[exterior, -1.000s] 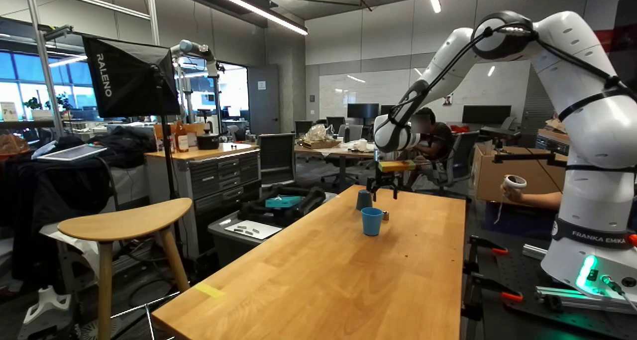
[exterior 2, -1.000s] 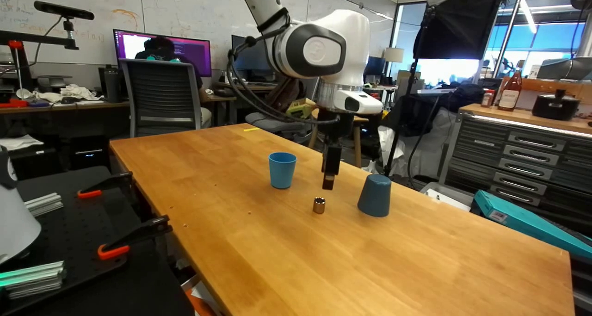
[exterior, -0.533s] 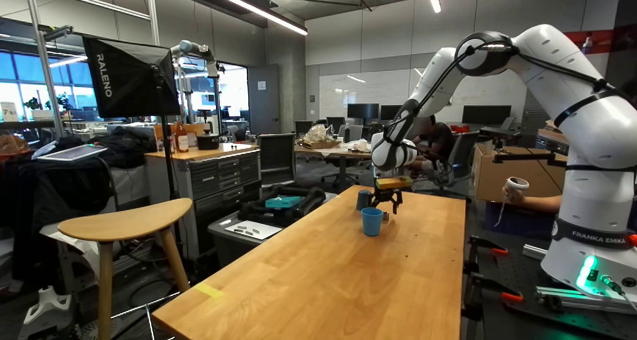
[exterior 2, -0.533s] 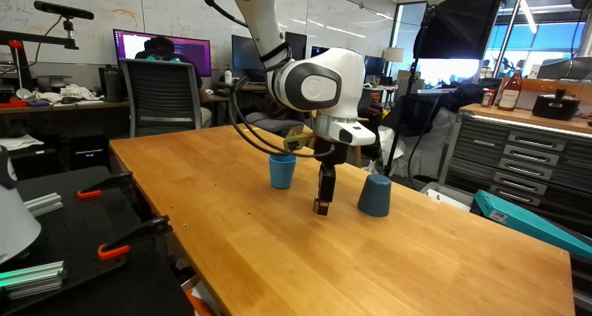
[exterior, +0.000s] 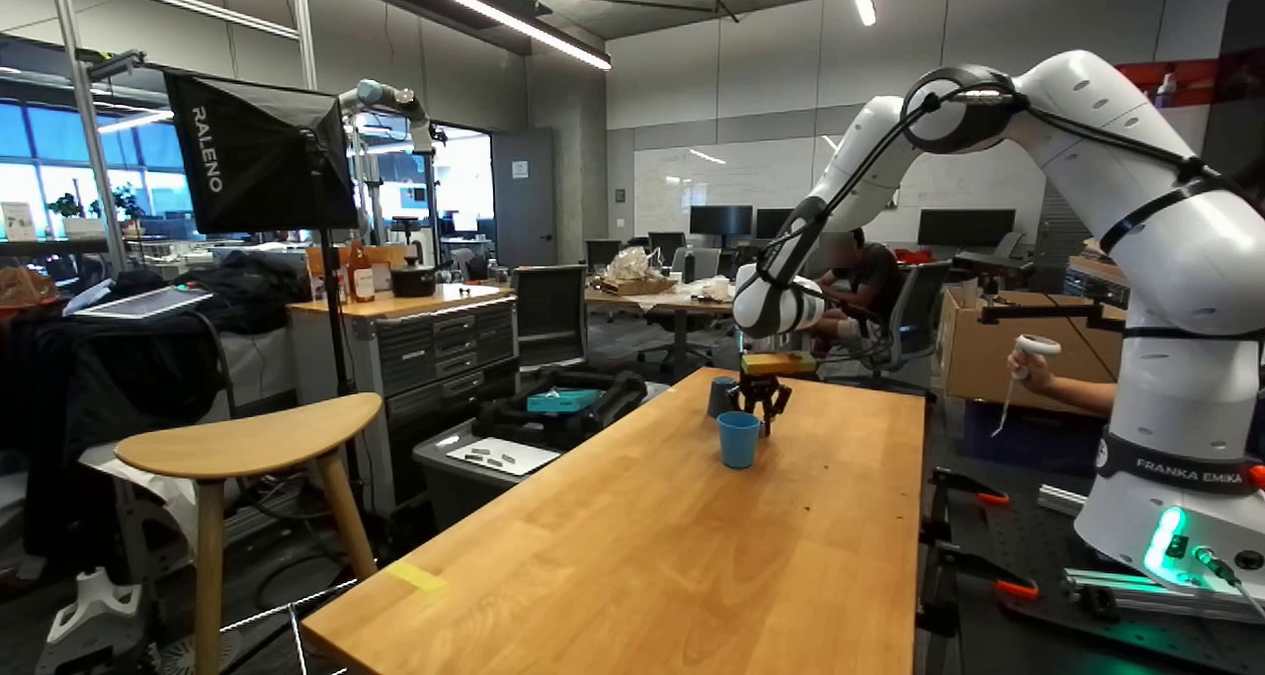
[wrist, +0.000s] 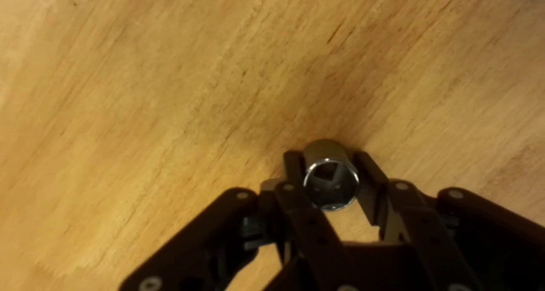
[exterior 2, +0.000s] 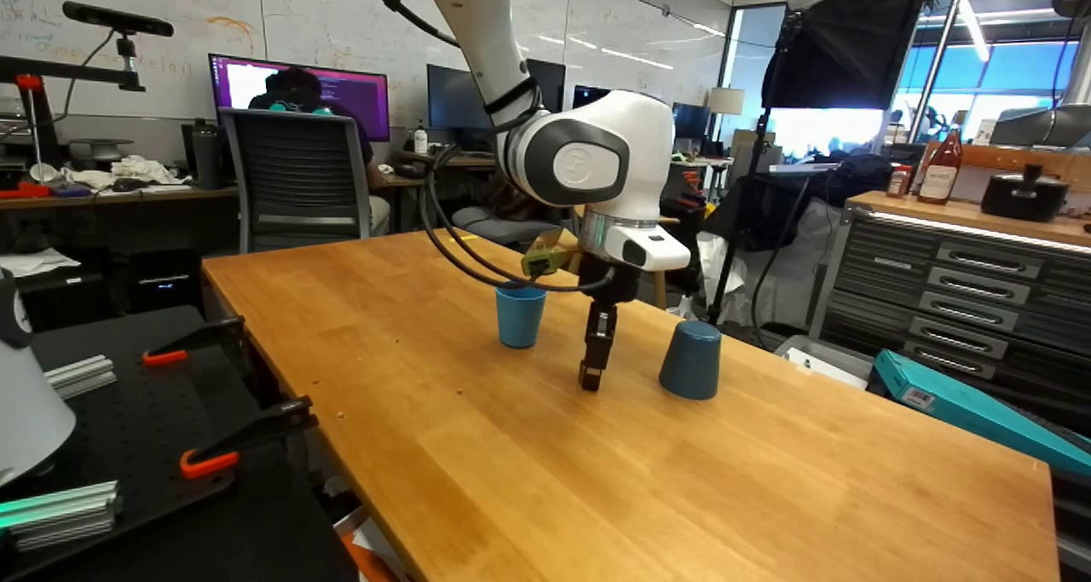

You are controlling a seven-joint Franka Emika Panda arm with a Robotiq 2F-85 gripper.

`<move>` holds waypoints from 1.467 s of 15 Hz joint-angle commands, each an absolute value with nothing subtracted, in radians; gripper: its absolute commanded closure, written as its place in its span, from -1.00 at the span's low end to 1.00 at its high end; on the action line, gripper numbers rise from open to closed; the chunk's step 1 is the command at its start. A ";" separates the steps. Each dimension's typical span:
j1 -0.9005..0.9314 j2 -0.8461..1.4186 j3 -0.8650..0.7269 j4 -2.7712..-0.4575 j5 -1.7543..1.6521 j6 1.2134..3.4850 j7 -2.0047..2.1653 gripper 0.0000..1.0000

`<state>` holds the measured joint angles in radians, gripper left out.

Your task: Place the metallic object in the light blue cup

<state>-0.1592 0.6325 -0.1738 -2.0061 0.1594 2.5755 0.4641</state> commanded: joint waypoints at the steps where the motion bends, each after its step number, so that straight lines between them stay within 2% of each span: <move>1: -0.176 0.613 -0.170 -1.984 0.213 2.498 0.431 0.81; 2: -0.181 0.581 -0.164 -1.996 0.220 2.460 0.416 0.76; 11: -0.128 0.318 -0.107 -2.016 0.248 2.286 0.363 0.76; 22: -0.097 0.440 -0.065 -1.977 0.302 2.237 0.359 0.76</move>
<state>-0.0977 0.4063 -0.0663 -2.0072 0.2714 2.2658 0.3750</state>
